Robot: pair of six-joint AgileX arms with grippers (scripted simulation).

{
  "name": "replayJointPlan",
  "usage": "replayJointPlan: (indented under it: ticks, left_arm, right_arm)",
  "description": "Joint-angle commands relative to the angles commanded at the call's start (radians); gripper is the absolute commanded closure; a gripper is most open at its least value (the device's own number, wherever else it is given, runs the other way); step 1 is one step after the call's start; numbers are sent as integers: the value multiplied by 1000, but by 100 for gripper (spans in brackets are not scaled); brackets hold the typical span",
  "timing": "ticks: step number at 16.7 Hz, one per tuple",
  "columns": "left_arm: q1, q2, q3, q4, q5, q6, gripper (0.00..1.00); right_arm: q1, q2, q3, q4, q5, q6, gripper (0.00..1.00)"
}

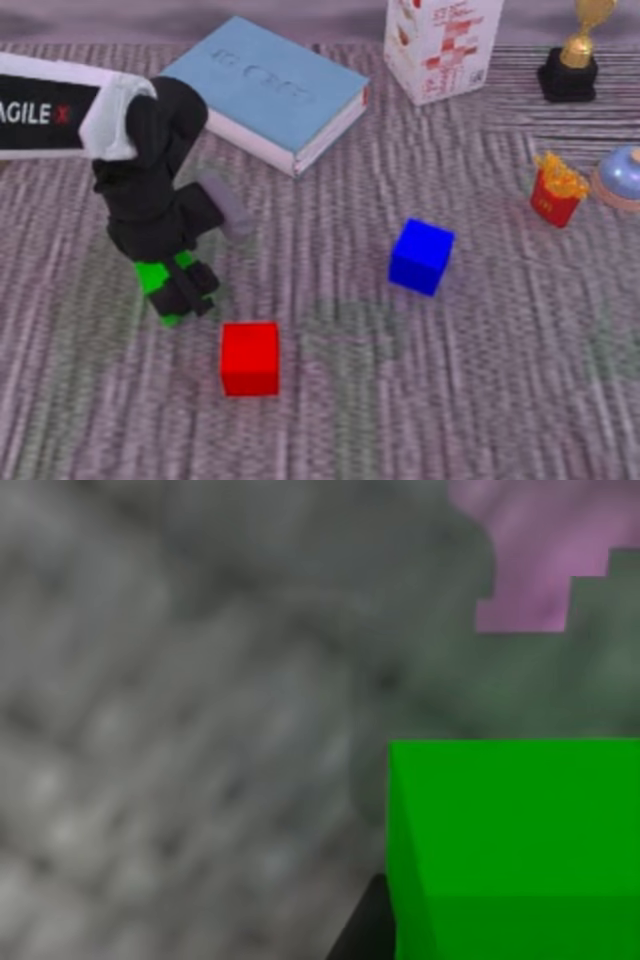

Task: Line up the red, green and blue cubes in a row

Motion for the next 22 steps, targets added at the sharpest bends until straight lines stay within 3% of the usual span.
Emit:
replayJointPlan:
  ticks: [8, 14, 17, 22]
  left_arm:
    - [19, -97, 136, -235, -1, -4, 100]
    - [0, -93, 146, -247, -1, 4, 100]
    - [-103, -73, 182, -275, 1, 29, 100]
    - [-385, -47, 269, -329, 4, 67, 100]
  right_arm:
    - [0, 0, 0, 0, 0, 0, 0]
    - [0, 0, 0, 0, 0, 0, 0]
    - [0, 0, 0, 0, 0, 0, 0]
    - [0, 0, 0, 0, 0, 0, 0]
